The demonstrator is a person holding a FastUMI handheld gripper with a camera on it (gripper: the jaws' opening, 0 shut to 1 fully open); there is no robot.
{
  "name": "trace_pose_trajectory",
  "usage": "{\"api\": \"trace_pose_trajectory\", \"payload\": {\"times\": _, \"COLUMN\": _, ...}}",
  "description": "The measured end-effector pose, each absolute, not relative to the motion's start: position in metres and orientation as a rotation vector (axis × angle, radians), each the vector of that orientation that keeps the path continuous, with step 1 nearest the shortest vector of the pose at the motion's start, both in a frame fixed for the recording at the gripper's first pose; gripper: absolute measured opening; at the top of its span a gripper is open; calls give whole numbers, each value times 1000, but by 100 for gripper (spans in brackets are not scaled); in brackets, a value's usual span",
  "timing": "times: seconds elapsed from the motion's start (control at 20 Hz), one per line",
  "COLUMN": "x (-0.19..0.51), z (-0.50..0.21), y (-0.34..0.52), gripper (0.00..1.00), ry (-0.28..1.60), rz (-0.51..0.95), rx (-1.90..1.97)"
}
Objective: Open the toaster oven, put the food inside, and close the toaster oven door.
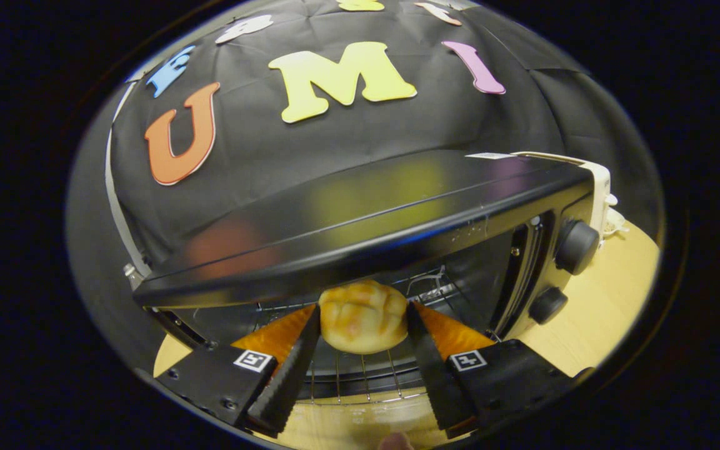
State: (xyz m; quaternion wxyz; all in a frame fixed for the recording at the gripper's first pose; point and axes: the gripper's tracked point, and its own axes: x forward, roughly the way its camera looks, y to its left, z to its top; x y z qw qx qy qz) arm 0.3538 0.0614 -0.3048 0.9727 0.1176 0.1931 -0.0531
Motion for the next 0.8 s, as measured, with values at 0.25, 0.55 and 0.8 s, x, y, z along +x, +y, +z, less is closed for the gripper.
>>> {"api": "trace_pose_trajectory", "payload": {"times": 0.25, "x": 343, "z": -300, "y": 71, "gripper": 97, "ry": 383, "rz": -66, "rx": 171}}
{"api": "trace_pose_trajectory", "payload": {"times": 0.55, "x": 309, "z": -301, "y": 77, "gripper": 97, "ry": 405, "rz": -31, "rx": 167}}
{"api": "trace_pose_trajectory", "payload": {"times": 0.8, "x": 258, "z": -304, "y": 80, "gripper": 97, "ry": 462, "rz": 27, "rx": 153}}
